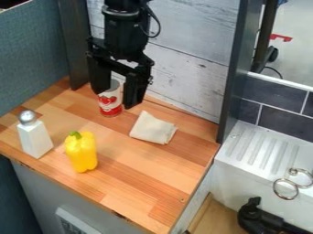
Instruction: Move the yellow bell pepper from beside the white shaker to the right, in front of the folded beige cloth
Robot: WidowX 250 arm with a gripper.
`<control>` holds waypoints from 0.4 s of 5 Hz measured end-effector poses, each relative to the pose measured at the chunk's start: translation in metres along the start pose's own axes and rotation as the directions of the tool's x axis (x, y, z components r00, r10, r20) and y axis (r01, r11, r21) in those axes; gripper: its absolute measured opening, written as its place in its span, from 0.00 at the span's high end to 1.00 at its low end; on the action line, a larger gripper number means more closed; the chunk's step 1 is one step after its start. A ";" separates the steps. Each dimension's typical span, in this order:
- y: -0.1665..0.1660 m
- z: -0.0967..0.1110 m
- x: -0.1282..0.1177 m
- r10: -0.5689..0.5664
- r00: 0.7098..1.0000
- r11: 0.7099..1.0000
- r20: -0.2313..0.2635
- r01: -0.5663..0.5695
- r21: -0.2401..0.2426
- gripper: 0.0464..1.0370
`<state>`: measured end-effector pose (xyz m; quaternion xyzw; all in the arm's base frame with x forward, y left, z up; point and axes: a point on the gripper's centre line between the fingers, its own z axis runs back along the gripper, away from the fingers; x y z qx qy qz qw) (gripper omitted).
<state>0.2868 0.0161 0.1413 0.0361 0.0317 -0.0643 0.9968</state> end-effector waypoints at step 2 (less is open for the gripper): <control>0.005 -0.012 -0.005 -0.056 0.998 0.998 -0.039 0.055 -0.020 0.04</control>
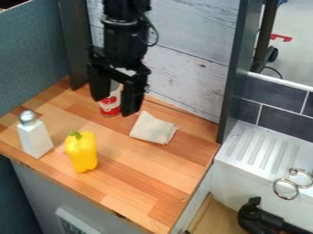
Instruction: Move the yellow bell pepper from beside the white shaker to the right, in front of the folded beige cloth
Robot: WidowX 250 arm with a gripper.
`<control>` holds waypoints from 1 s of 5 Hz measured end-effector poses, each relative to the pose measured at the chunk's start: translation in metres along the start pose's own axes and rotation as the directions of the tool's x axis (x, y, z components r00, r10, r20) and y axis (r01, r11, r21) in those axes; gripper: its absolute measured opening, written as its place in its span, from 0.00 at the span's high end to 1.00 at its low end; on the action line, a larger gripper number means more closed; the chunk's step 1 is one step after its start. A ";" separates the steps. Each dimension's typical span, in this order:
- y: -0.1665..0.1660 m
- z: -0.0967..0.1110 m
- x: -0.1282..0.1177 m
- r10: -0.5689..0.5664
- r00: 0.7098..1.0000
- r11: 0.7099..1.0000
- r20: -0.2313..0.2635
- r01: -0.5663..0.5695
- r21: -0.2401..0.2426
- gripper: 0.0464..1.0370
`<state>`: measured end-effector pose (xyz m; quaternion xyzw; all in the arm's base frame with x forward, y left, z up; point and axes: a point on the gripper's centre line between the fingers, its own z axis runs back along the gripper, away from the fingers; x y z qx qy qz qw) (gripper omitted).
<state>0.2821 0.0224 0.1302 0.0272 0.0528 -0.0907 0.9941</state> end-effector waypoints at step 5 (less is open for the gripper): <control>0.045 -0.043 -0.032 0.045 0.996 0.998 -0.074 -0.042 0.037 0.04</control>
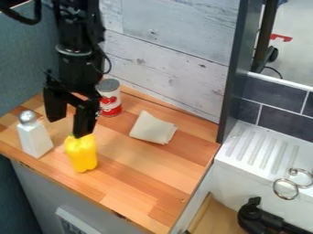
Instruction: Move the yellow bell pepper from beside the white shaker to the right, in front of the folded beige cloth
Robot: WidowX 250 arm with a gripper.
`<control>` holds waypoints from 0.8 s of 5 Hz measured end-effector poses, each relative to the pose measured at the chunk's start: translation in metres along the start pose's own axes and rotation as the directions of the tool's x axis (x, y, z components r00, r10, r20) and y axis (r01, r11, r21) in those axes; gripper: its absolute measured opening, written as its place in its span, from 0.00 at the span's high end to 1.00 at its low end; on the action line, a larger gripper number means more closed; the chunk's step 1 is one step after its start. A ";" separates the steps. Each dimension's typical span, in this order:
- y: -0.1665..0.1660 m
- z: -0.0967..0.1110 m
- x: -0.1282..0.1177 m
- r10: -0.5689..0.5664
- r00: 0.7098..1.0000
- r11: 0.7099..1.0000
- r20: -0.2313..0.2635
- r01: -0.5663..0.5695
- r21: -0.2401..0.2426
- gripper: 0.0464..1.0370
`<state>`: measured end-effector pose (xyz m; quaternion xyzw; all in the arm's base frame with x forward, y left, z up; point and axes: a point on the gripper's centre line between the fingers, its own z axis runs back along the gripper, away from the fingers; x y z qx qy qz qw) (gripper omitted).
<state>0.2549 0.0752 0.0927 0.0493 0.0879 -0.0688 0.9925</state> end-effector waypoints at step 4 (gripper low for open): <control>0.005 -0.033 0.007 0.033 0.998 0.998 -0.050 -0.036 -0.061 0.08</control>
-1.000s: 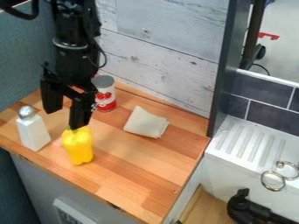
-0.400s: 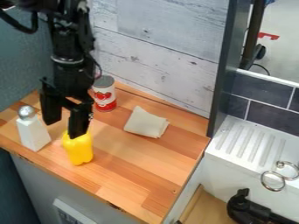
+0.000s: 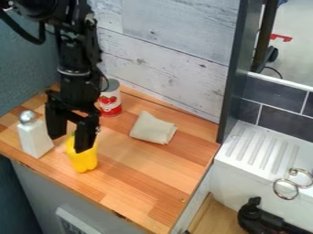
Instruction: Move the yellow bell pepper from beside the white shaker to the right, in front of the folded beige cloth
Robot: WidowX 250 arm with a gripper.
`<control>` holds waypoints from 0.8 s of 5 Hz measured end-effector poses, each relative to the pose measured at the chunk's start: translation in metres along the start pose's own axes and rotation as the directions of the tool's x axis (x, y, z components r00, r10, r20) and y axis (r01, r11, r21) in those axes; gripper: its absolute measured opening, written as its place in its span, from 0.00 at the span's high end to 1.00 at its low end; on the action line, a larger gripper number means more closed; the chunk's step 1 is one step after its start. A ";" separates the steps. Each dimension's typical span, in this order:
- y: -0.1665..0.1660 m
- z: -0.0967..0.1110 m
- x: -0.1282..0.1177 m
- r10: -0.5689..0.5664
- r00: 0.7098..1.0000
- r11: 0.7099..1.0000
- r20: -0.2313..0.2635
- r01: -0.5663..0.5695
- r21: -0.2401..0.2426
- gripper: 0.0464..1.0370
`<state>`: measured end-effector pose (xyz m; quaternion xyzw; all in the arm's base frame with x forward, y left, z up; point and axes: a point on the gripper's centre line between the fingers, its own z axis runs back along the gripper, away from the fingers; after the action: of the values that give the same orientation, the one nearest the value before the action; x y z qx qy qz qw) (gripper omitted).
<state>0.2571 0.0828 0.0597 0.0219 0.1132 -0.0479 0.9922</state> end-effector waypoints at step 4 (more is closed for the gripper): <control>0.007 0.001 0.002 0.044 0.997 0.999 0.059 -0.042 -0.031 0.94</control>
<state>0.2597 0.0891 0.0600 0.0082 0.0835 -0.0256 0.9961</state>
